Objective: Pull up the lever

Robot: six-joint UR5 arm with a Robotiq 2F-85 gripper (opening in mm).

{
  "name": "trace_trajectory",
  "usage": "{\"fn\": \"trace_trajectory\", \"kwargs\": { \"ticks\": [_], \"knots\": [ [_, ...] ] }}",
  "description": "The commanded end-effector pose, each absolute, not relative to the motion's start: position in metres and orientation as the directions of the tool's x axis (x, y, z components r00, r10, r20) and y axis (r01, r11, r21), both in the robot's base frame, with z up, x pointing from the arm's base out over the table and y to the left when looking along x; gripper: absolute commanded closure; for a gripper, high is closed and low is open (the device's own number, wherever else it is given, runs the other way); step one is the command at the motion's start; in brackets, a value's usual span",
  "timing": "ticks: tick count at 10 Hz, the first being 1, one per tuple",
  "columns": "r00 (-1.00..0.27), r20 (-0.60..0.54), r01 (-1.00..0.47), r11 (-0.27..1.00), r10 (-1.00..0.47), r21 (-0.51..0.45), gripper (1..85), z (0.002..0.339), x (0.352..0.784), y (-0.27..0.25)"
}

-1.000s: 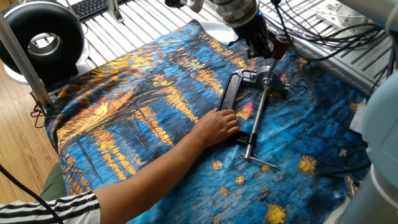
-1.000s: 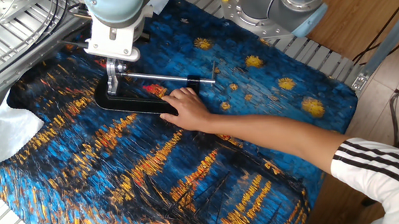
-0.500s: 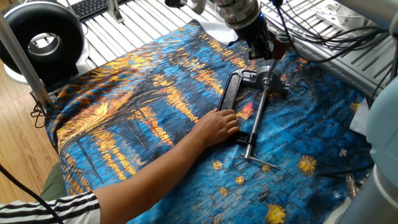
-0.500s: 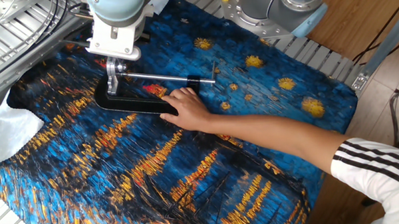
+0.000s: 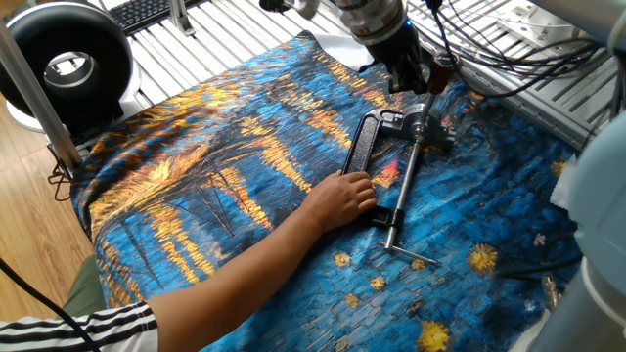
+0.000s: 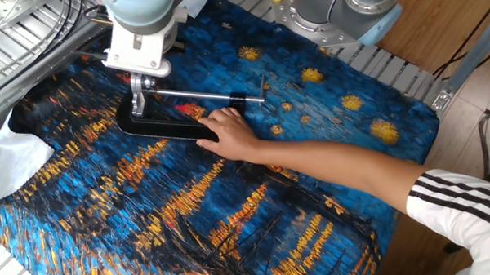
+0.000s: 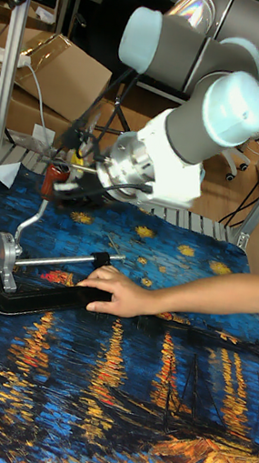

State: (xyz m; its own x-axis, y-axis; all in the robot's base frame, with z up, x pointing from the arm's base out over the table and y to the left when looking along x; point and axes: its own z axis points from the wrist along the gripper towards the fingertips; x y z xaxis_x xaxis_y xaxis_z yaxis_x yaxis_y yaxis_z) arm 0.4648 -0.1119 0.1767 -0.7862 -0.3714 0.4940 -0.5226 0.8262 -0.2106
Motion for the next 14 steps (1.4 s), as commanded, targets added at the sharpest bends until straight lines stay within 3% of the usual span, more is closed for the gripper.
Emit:
{"fn": "trace_trajectory", "kwargs": {
  "ticks": [1,5,7,8,9,14],
  "knots": [
    [-0.861,0.395,-0.396,0.91,-0.32,-0.126,84.7,0.186,0.493,-0.039],
    [-0.998,0.052,-0.046,0.999,-0.047,0.017,84.7,0.187,0.577,0.079],
    [-0.998,-0.046,0.049,0.999,0.05,0.023,84.7,0.182,0.604,0.074],
    [-0.988,-0.076,0.128,0.987,0.135,0.094,84.7,0.182,0.615,0.088],
    [-0.979,-0.094,0.171,0.982,0.179,0.083,84.7,0.182,0.62,0.083],
    [-0.98,-0.131,0.137,0.987,0.147,0.08,84.7,0.173,0.634,0.073]
  ]
}}
